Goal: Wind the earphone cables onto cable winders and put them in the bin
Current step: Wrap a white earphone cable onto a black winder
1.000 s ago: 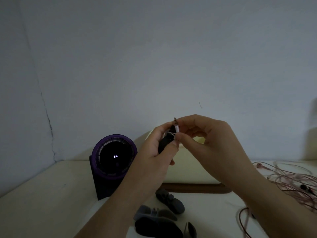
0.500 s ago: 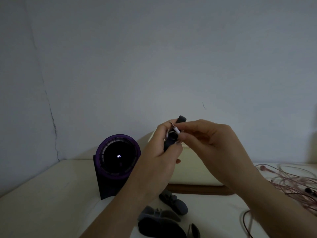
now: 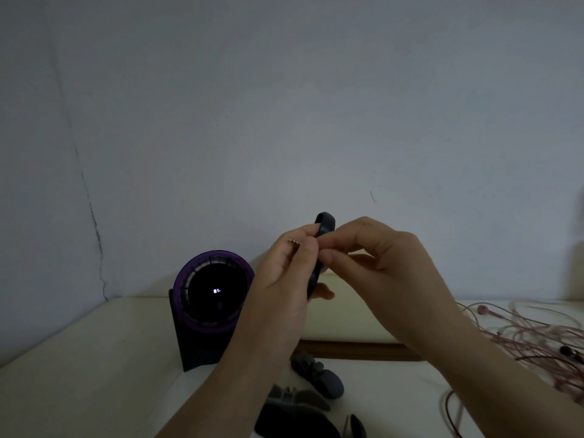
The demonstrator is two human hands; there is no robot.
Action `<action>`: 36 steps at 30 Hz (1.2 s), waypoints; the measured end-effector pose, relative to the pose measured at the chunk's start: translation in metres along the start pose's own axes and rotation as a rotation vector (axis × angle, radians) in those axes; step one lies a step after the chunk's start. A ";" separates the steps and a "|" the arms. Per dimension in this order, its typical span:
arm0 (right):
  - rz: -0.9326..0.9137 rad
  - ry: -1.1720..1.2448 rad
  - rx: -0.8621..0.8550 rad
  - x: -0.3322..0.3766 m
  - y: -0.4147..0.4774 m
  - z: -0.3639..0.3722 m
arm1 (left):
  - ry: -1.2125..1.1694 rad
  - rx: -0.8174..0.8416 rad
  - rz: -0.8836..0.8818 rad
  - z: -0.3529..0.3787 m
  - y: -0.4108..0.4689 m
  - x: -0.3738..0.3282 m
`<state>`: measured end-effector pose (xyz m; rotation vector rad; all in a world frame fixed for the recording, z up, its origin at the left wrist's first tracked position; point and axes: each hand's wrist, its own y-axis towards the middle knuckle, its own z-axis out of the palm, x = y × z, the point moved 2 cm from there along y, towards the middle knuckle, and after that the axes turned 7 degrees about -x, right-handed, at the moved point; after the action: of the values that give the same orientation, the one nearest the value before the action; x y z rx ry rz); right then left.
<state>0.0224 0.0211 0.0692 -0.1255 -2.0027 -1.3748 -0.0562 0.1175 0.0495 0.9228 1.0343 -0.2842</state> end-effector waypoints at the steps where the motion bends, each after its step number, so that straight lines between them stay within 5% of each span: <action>1: 0.033 0.067 -0.007 0.000 0.000 0.000 | -0.017 -0.008 0.013 0.000 -0.001 0.000; 17: 0.350 0.487 -0.030 -0.014 0.000 0.006 | -0.057 -0.065 0.163 0.002 0.000 -0.001; 26: 0.357 0.592 0.102 -0.018 0.003 0.000 | 0.031 -0.010 0.234 0.001 -0.001 -0.002; 36: 0.238 0.518 0.060 -0.013 0.003 0.003 | 0.006 -0.034 0.300 0.004 -0.003 -0.006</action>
<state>0.0322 0.0287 0.0630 0.0205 -1.5383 -1.0624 -0.0584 0.1114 0.0536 1.0331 0.8895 -0.0134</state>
